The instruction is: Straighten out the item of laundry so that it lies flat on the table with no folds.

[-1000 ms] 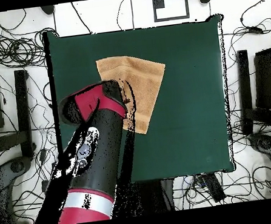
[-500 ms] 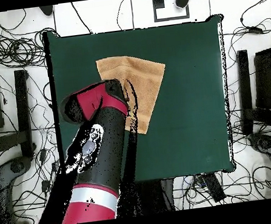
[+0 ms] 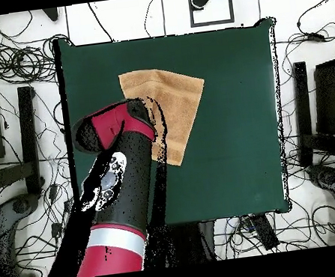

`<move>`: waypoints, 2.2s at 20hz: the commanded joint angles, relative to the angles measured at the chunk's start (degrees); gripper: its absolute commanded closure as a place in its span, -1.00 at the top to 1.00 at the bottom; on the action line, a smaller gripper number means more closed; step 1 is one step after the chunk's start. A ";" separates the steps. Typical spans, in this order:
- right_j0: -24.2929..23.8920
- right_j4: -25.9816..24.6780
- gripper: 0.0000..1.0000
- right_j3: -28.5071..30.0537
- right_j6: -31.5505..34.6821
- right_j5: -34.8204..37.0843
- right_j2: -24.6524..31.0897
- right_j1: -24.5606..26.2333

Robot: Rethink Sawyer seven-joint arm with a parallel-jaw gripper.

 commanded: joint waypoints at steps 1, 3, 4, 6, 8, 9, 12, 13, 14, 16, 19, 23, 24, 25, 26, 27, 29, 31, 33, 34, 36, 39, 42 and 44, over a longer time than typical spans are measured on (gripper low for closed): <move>-0.52 -0.52 1.00 1.35 -5.98 0.16 9.19 1.89; -0.60 -0.48 1.00 1.48 -6.08 0.11 9.46 1.72; -0.68 -0.48 1.00 1.57 -6.13 -0.02 9.57 1.67; -0.74 -0.51 1.00 1.67 -6.21 -0.10 9.75 1.58; -0.78 -0.55 1.00 2.10 -6.41 -0.17 10.01 1.22; -0.85 -0.60 1.00 2.37 -6.54 -0.29 10.20 1.04; -1.21 -0.86 1.00 2.50 -6.92 -0.35 10.77 0.93; -1.24 -0.87 1.00 2.43 -6.96 -0.22 10.93 0.93; -1.26 -0.88 1.00 2.21 -6.90 -0.13 11.05 1.10; -1.07 -0.85 1.00 1.81 -6.69 0.44 11.19 1.25; -0.94 -0.84 1.00 1.17 -6.49 1.24 11.22 1.47; -0.53 -0.91 1.00 0.97 -5.80 1.77 10.90 1.71; -0.53 -0.85 1.00 1.01 -5.72 1.86 10.92 1.67; -0.78 -0.79 1.00 1.24 -6.14 1.83 11.27 1.50; -1.02 -0.74 1.00 1.47 -6.56 1.79 11.61 1.33; -1.17 -0.69 1.00 1.81 -6.96 1.82 11.93 1.09; -1.37 -0.77 1.00 2.64 -7.48 1.45 12.37 0.63; -1.74 -0.91 1.00 3.74 -8.28 0.87 12.94 -0.10; -2.02 -1.09 1.00 4.92 -8.91 0.48 13.42 -1.00; -2.16 -1.20 1.00 5.87 -9.14 0.28 13.61 -1.78; -2.19 -1.47 1.00 6.51 -9.17 0.20 14.06 -2.26; -2.55 -1.80 1.00 7.03 -9.25 0.10 14.65 -2.72; -2.82 -1.97 1.00 7.27 -9.29 0.23 15.09 -3.10; -2.76 -2.07 1.00 7.83 -9.20 0.60 15.15 -3.76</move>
